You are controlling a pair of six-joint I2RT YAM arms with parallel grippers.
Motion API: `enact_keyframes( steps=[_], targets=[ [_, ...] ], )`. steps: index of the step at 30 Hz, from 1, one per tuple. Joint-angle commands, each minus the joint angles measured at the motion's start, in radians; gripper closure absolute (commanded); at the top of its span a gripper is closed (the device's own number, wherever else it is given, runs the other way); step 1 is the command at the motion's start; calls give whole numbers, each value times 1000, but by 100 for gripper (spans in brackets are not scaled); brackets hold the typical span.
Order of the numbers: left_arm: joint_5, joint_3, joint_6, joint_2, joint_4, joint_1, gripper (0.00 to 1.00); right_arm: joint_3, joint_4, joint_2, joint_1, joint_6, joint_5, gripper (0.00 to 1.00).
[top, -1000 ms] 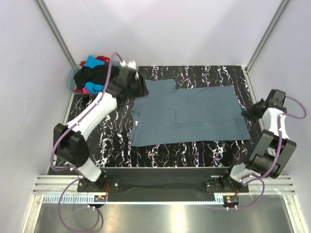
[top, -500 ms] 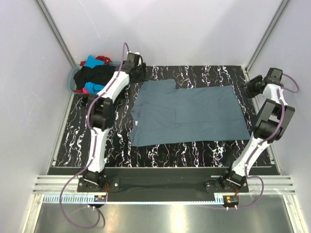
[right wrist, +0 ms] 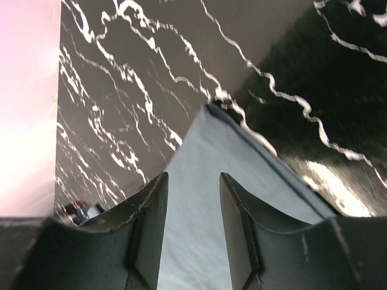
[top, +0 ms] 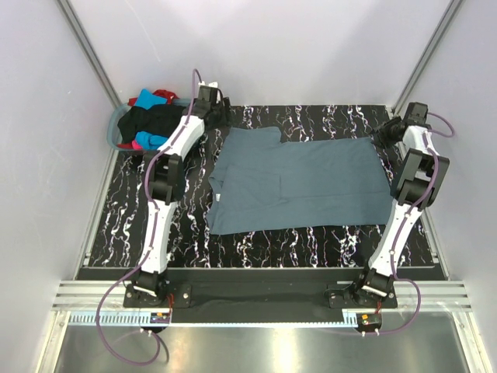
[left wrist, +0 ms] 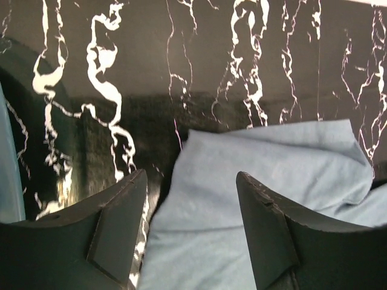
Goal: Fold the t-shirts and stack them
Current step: Fold the tshirt
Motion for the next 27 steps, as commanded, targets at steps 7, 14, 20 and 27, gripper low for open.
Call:
enact_keyframes(
  steps=[7,14,20,27],
  targets=[
    [218,2,-199,91,192,31,37,91,-12,28,2,50,40,53],
    [264,-12,-273,139,231,32,42,123,-10,53,2,56,28,53],
    [293,-24,-289,148,293,32,48,131,-35,77,3,90,49,54],
    [345,-24,-308,150,376,32,81,174,-44,140,8,107,63,55]
  ],
)
